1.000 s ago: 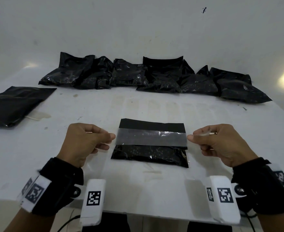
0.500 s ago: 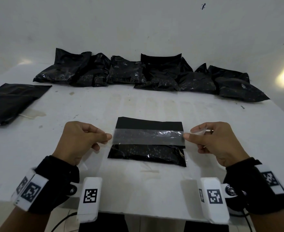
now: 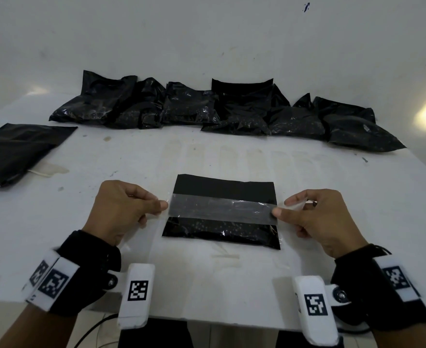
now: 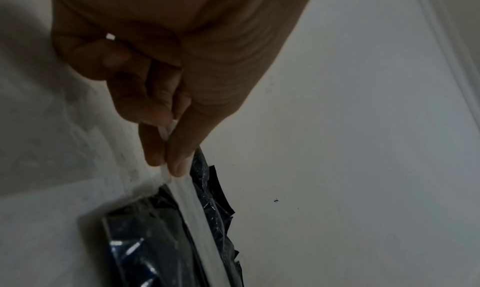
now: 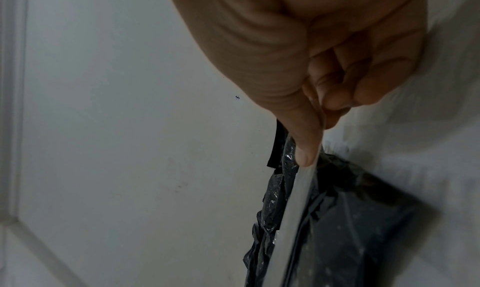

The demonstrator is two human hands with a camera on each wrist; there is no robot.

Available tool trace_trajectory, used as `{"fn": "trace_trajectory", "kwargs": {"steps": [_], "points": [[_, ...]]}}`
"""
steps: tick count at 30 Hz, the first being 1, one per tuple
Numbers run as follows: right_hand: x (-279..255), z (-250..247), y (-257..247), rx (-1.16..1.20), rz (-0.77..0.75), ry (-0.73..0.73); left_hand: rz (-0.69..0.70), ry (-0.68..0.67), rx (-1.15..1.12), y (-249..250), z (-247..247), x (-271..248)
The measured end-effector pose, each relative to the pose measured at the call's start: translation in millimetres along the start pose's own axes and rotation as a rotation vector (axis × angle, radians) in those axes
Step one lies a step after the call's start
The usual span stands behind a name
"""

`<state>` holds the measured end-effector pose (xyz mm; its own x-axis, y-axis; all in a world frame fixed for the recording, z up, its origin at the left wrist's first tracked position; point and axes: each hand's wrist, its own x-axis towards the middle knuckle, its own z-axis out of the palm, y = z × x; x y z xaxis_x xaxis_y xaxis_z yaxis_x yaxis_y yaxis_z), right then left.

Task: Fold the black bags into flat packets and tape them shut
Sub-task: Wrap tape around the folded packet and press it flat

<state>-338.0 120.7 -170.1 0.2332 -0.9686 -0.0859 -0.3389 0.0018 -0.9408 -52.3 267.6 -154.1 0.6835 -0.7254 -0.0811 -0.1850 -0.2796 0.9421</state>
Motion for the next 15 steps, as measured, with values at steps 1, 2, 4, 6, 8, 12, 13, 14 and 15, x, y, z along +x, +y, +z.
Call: {"fn": "trace_trajectory", "kwargs": {"steps": [1, 2, 4, 6, 8, 12, 13, 14, 15], "points": [[-0.1, 0.2, 1.0, -0.013, -0.006, 0.005, 0.000, 0.001, 0.002, -0.6, 0.0, 0.7], [-0.3, 0.5, 1.6, -0.026, -0.012, 0.008, 0.000, 0.000, 0.006, -1.0, -0.1, 1.2], [-1.4, 0.8, 1.9, -0.047, -0.023, 0.009, 0.002, -0.002, 0.015, -1.9, -0.6, 1.9], [-2.2, 0.8, 1.9, -0.057, -0.029, 0.013, 0.002, -0.005, 0.023, -2.8, -1.0, 2.5], [-2.4, 0.8, 2.5, -0.069, -0.034, 0.017, 0.000, -0.008, 0.028, -3.9, -1.4, 3.3], [-2.3, 1.0, 4.1, -0.085, -0.045, 0.025, 0.000, -0.018, 0.052, -5.9, -2.3, 4.5], [-2.2, 1.1, 4.4, -0.088, -0.047, 0.026, 0.000, -0.021, 0.057, -6.3, -2.5, 4.6], [-2.1, 1.1, 4.7, -0.090, -0.049, 0.026, 0.001, -0.023, 0.063, -6.6, -2.4, 4.5], [-1.8, 1.2, 5.2, -0.092, -0.050, 0.027, 0.002, -0.025, 0.070, -6.9, -2.5, 4.6]]}}
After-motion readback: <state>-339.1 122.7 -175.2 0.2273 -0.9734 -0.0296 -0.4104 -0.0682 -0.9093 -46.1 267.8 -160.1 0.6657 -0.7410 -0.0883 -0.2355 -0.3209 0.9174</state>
